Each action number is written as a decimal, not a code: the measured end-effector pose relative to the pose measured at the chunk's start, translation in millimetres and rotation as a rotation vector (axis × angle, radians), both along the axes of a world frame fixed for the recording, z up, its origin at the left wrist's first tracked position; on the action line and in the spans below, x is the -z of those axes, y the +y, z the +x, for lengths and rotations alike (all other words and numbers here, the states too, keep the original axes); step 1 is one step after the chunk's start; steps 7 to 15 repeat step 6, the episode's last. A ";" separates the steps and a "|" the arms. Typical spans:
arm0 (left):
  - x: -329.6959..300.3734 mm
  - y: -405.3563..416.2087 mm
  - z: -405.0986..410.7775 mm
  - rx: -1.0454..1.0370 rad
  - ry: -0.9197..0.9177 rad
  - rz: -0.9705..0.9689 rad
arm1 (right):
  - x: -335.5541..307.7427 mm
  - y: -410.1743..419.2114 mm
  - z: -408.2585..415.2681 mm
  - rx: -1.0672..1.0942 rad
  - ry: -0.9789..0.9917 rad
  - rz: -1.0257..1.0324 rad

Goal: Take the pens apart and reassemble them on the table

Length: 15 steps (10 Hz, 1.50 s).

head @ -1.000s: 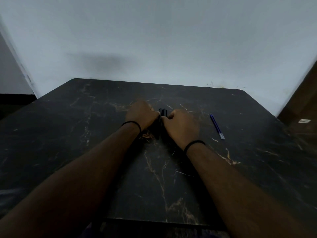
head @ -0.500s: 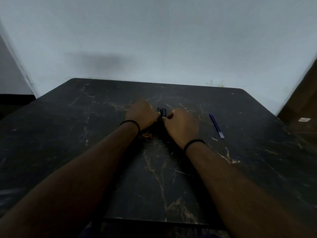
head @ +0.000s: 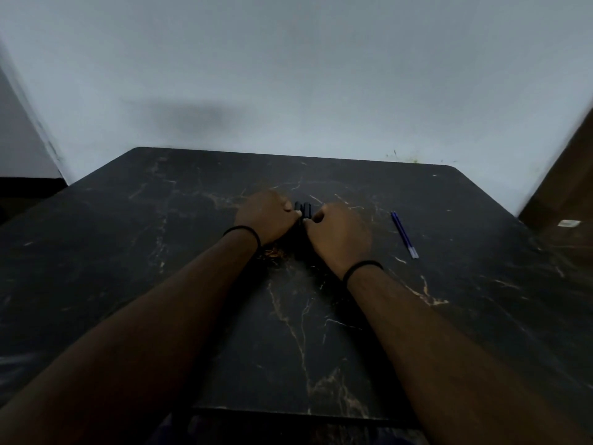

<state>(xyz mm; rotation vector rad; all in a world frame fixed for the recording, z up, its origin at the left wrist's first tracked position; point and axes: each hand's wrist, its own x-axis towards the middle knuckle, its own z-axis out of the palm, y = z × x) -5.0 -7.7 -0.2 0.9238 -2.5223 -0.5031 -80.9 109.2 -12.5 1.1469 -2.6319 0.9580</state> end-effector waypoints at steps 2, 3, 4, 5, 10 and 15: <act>1.1 -0.1 -0.3 0.000 0.006 -0.009 | 1.2 -1.0 0.7 0.010 -0.015 -0.011; 2.6 0.1 0.5 0.013 0.050 -0.004 | 1.9 0.8 -1.7 0.013 -0.043 -0.034; 4.3 0.8 2.4 0.007 0.095 0.002 | -0.1 7.0 -0.7 0.033 -0.089 -0.077; 5.9 1.4 3.1 -0.007 0.130 -0.011 | -1.5 14.2 0.7 0.026 -0.139 -0.169; 8.9 3.3 6.3 -0.057 0.133 -0.031 | -3.7 23.8 6.3 0.022 -0.053 -0.193; 8.9 3.3 6.3 -0.057 0.133 -0.031 | -3.7 23.8 6.3 0.022 -0.053 -0.193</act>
